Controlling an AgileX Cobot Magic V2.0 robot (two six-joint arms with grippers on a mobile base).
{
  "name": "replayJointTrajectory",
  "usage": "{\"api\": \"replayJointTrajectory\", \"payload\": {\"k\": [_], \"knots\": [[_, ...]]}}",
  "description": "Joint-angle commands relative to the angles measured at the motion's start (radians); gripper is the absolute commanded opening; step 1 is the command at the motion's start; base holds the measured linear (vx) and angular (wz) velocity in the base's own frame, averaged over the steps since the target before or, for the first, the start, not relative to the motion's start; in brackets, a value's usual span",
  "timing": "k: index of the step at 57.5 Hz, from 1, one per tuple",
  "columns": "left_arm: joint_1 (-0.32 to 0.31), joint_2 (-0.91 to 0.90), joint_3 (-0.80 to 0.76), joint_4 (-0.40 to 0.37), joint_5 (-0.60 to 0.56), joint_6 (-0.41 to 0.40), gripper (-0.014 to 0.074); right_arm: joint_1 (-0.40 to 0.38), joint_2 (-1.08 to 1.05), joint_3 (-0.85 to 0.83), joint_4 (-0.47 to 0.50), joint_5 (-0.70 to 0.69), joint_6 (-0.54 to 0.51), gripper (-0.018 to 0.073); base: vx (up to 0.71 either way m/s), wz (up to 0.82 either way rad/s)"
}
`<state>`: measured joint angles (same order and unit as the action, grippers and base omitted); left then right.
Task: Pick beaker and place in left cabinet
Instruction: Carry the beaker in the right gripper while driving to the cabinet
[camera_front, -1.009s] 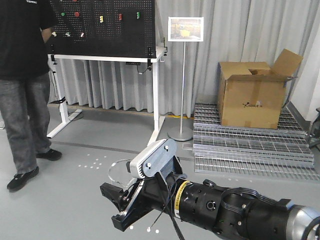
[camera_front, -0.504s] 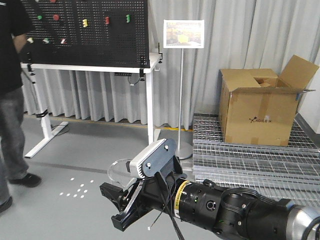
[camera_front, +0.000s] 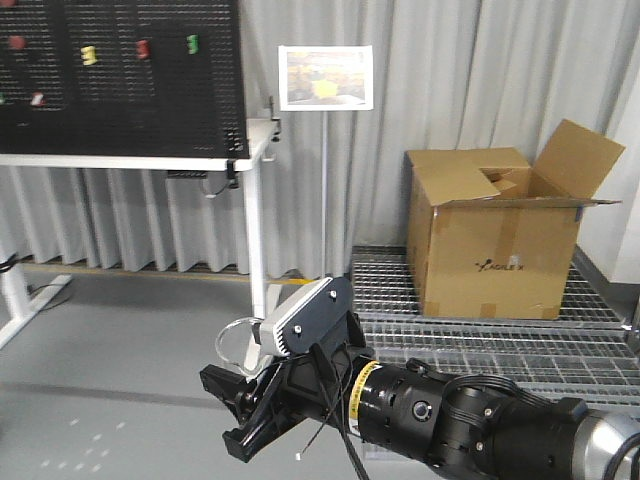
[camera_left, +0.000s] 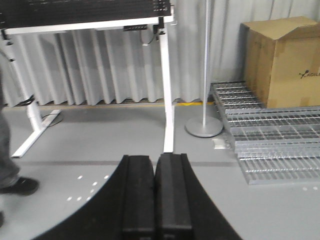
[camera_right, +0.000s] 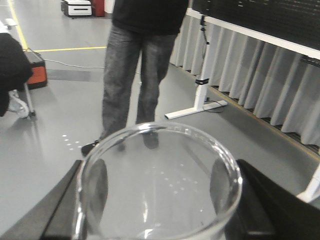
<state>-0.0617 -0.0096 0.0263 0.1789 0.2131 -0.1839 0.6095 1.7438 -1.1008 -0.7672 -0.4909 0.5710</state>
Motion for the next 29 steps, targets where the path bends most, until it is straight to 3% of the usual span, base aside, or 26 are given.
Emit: {"api": "replayJointTrajectory", "payload": {"k": [1,29], "knots": [[-0.002,-0.019,-0.009,-0.005,-0.080,-0.003,0.0004,-0.004,-0.052,-0.030,0.024,-0.067,0.000,0.0019,0.43,-0.21],[-0.002,-0.019,-0.009,-0.005,-0.080,-0.003,0.0004,-0.004,-0.052,-0.030,0.024,-0.066,0.000,0.0019,0.40,-0.24]]}}
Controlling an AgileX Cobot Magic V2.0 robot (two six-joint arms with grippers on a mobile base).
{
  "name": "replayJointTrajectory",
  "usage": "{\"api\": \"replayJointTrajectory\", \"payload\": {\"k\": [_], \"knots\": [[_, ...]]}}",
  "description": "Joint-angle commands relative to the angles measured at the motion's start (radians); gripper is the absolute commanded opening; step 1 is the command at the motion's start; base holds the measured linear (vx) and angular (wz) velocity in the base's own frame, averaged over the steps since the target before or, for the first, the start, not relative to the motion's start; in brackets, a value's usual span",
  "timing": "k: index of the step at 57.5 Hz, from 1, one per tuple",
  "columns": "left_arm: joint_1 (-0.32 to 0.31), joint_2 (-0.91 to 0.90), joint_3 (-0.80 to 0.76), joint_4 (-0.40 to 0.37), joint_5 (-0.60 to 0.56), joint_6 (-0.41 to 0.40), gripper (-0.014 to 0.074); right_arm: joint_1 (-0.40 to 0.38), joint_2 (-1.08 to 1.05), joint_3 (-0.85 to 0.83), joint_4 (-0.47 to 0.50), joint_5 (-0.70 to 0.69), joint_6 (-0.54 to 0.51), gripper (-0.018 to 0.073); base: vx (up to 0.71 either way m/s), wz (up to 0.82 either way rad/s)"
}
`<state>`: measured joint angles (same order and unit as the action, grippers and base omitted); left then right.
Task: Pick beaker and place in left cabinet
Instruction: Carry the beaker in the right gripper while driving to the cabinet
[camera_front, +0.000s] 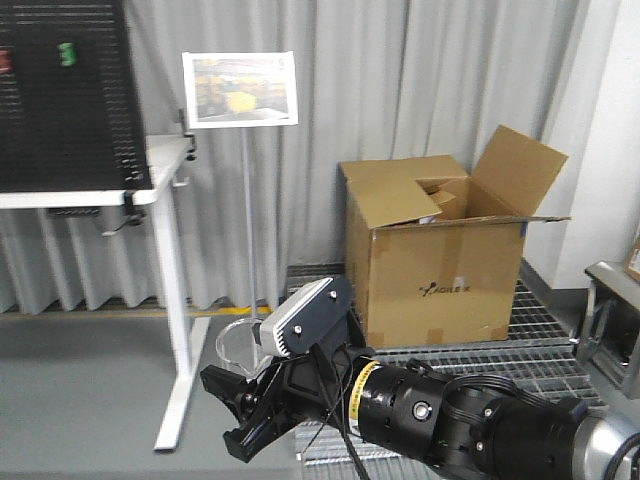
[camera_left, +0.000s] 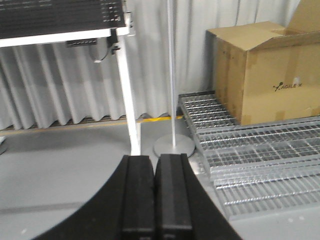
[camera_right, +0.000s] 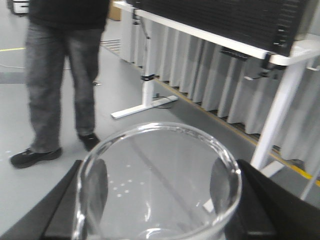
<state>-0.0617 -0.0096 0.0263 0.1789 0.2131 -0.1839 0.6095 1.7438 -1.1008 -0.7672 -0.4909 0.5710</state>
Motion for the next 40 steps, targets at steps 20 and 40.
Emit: {"api": "replayJointTrajectory", "payload": {"k": [20,40], "knots": [[-0.002,-0.019,-0.009,-0.005,-0.080,-0.003,0.0004,-0.004,-0.052,-0.030,0.024,-0.066,0.000,0.0019,0.39,-0.14],[-0.002,-0.019,-0.009,-0.005,-0.080,-0.003,0.0004,-0.004,-0.050,-0.030,0.024,-0.054,0.000,0.0019,0.34,-0.26]]}}
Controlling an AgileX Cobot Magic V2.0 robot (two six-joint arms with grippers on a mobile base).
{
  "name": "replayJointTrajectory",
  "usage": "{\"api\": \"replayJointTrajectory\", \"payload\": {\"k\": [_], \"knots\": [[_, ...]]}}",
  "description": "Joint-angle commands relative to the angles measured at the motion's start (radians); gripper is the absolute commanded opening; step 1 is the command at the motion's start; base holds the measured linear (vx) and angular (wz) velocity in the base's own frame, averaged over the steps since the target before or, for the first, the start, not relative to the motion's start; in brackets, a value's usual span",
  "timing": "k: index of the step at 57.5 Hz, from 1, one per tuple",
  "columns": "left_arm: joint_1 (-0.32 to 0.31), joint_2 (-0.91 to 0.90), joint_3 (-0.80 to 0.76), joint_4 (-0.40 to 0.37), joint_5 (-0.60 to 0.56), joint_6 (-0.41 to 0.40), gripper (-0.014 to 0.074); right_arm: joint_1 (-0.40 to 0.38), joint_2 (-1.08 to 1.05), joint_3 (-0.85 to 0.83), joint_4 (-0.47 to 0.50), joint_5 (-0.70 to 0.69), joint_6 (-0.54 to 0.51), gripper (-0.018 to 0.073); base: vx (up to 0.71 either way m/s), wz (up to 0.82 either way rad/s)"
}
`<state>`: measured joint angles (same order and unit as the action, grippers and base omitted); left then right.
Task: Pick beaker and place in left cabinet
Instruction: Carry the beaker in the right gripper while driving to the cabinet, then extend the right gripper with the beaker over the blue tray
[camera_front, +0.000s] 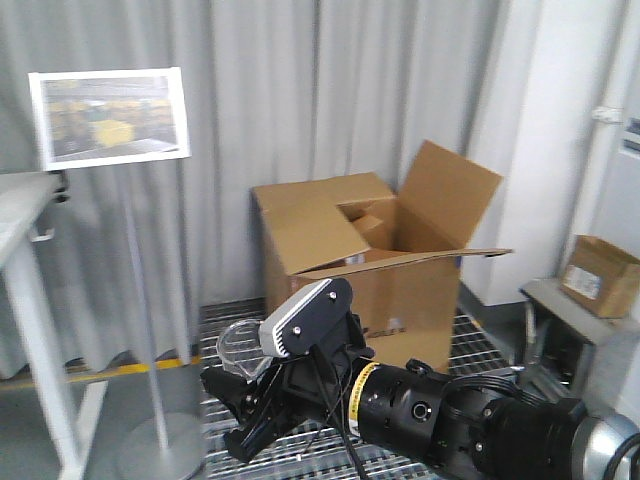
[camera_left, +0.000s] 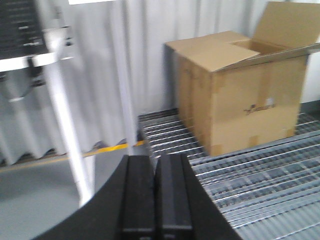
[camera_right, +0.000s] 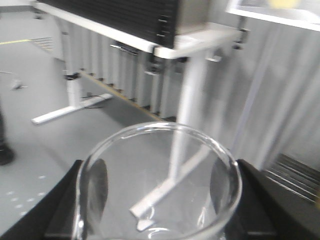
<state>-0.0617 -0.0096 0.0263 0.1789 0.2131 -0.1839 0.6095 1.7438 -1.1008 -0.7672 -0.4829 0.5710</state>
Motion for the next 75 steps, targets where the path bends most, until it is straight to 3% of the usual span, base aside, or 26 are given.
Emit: {"api": "replayJointTrajectory", "payload": {"k": [1,75], "knots": [[-0.002,-0.019,-0.009,-0.005,-0.080,-0.003,0.0004,-0.004,-0.050,-0.030,0.024,-0.060,0.000,0.0019,0.27,-0.50],[-0.002,-0.019,-0.009,-0.005,-0.080,-0.003,0.0004,-0.004,-0.050,-0.030,0.024,-0.051,0.000,0.0019,0.20,-0.68]]}}
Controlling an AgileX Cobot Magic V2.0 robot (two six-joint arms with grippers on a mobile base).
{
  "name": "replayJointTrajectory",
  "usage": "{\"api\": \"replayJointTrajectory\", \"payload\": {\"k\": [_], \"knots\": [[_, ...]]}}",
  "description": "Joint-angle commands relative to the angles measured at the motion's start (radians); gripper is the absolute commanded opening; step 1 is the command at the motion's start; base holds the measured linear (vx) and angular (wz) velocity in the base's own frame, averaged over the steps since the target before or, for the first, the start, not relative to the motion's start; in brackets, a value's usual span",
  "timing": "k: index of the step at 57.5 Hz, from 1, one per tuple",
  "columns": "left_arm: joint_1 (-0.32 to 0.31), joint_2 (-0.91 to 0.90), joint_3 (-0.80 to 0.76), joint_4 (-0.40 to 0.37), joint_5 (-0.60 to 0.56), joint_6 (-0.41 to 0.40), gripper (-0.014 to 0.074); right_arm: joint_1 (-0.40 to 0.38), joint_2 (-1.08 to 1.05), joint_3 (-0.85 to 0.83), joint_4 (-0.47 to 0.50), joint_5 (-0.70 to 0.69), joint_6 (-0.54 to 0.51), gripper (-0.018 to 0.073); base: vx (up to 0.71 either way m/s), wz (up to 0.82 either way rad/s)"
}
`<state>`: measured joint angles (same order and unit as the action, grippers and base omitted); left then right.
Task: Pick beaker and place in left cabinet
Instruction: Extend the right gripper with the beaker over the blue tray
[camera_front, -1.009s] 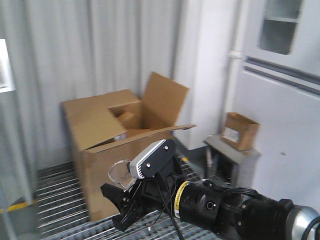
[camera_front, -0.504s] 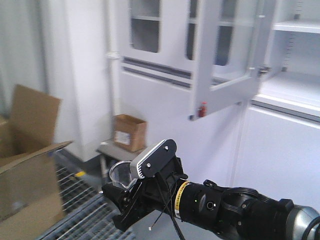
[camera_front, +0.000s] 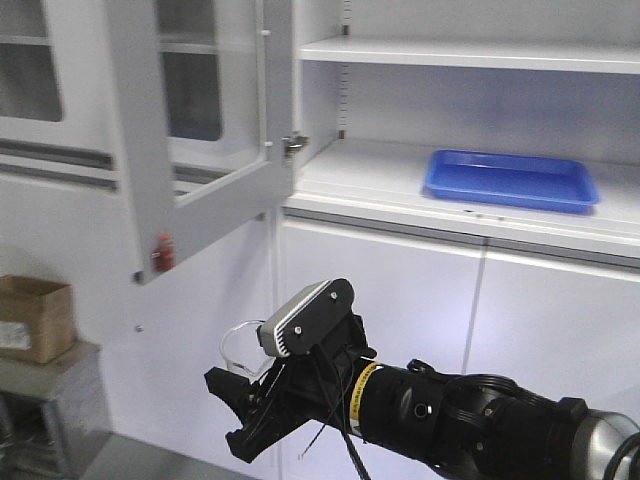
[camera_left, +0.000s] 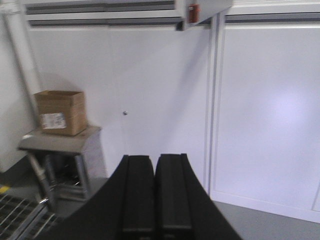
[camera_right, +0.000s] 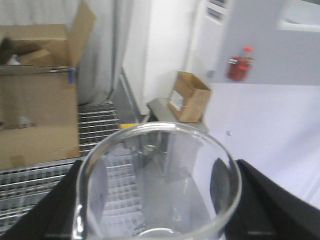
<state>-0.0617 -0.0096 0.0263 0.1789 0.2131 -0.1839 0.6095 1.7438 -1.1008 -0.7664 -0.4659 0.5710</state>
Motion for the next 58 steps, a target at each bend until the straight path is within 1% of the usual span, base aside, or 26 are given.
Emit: {"api": "replayJointTrajectory", "payload": {"k": [1,33,58], "knots": [[-0.002,-0.019,-0.009,-0.005,-0.080,-0.003,0.0004,-0.004,-0.050,-0.030,0.023,-0.069,0.000,0.0019,0.21,-0.49],[-0.002,-0.019,-0.009,-0.005,-0.080,-0.003,0.0004,-0.004,-0.050,-0.030,0.023,-0.069,0.000,0.0019,0.22,-0.42],[-0.002,-0.019,-0.009,-0.005,-0.080,-0.003,0.0004,-0.004,-0.050,-0.030,0.023,-0.069,0.000,0.0019,0.28,-0.14]]}}
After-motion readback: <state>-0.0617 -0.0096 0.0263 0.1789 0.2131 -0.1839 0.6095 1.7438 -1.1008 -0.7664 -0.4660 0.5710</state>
